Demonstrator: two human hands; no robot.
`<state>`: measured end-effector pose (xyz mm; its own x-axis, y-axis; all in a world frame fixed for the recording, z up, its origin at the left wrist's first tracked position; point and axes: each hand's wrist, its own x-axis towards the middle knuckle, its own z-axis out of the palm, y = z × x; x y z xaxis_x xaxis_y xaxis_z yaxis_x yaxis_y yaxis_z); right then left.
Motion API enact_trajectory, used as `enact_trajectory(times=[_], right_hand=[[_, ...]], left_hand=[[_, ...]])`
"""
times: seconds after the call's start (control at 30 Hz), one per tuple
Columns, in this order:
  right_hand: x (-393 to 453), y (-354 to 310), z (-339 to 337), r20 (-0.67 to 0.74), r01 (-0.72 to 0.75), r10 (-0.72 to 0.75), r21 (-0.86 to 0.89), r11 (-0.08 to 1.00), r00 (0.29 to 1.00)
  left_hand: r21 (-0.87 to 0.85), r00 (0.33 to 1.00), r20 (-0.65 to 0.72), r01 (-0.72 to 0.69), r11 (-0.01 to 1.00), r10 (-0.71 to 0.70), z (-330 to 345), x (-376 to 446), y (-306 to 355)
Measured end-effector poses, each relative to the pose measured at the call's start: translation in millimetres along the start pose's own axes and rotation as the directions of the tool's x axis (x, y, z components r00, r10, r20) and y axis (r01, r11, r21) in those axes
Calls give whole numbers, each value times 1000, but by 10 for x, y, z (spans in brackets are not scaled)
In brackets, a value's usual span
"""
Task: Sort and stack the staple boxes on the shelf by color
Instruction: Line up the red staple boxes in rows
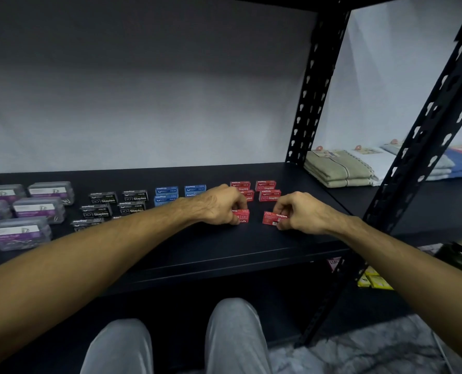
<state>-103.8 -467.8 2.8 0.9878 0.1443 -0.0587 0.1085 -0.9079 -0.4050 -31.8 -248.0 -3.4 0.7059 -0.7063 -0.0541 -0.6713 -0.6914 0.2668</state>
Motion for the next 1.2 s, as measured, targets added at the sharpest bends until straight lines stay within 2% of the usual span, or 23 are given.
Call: enact_trajectory(times=[0.13, 0.33, 0.53, 0.8, 1.03, 1.2], right_hand=[[11, -2, 42, -94, 64, -76, -125, 990, 993], [7, 25, 21, 41, 51, -48, -65, 997, 998], [36, 24, -18, 102, -16, 24, -82, 997, 994], [29, 2, -46, 54, -20, 22, -36, 999, 998], [16, 19, -76, 106, -27, 31, -35, 999, 994], [-3, 41, -89, 88, -42, 45, -32, 999, 995]], left_hand=[[-5, 1000, -11, -6, 1000, 6, 1, 29, -6], [-26, 1000, 10, 7, 1000, -6, -13, 52, 1], [-23, 1000, 14, 1, 1000, -1, -15, 53, -4], [-41, 1000, 21, -15, 999, 16, -42, 57, 2], [-53, 999, 53, -5, 999, 8, -48, 59, 24], [-84, 999, 45, -18, 996, 22, -36, 74, 51]])
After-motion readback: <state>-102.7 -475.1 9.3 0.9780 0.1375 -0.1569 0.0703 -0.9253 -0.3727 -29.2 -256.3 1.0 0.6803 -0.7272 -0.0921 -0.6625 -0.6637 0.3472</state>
